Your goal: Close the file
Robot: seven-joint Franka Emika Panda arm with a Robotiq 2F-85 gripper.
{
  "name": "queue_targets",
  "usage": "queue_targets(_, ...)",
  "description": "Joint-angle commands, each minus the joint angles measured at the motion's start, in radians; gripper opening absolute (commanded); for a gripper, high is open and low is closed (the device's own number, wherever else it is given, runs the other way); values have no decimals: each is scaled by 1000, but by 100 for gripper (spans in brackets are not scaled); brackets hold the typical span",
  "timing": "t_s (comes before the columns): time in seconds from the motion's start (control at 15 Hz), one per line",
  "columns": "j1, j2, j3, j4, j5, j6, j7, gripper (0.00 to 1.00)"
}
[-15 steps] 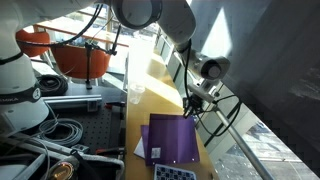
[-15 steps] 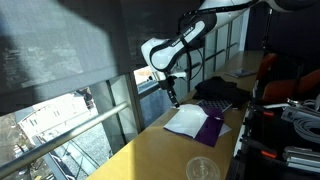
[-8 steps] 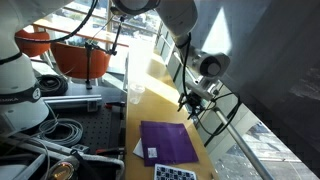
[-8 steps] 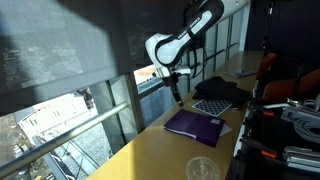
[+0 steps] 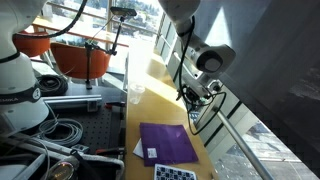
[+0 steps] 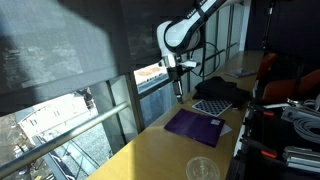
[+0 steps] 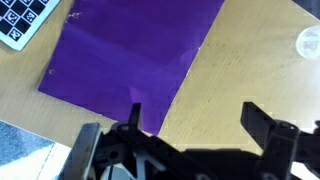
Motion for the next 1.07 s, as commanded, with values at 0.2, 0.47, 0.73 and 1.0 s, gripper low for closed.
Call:
queue_targets(0.2,-81,-252,-11,-330,93,74,111,100)
queue_targets(0.47,-79,-444,-38,-522,69,58,166,100)
queue_targets(0.73,-74,-673,-40,-749,68,84,133,100)
queue_targets(1.0,-67,-857,-56,-899,24,97,130,100)
